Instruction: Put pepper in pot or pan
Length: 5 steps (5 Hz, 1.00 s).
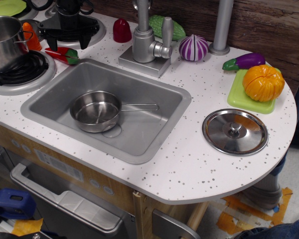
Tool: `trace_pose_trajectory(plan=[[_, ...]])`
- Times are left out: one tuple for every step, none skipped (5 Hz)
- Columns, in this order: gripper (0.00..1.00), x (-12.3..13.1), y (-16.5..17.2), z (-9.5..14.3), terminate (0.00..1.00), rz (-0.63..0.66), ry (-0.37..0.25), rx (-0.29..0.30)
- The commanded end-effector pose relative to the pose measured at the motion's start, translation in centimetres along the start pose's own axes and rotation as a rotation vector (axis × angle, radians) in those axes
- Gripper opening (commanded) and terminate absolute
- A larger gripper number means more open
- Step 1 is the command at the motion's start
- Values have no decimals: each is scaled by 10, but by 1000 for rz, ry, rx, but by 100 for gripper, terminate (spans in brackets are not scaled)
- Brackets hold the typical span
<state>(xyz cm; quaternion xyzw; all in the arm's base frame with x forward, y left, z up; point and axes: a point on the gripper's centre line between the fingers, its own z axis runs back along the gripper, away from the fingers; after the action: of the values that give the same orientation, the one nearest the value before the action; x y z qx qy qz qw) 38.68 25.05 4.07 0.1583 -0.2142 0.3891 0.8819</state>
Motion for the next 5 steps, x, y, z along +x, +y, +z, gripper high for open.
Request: trace_pose_trajectory(plan=[[100, 0, 0, 0, 0, 0, 0, 0], [100, -2, 1, -5, 0, 8, 10, -14], [100, -2, 2, -9, 0, 16, 30, -27], [0, -5, 0, -9, 0, 34, 43, -25], [0, -11, -3, -10, 0, 53, 38, -28]])
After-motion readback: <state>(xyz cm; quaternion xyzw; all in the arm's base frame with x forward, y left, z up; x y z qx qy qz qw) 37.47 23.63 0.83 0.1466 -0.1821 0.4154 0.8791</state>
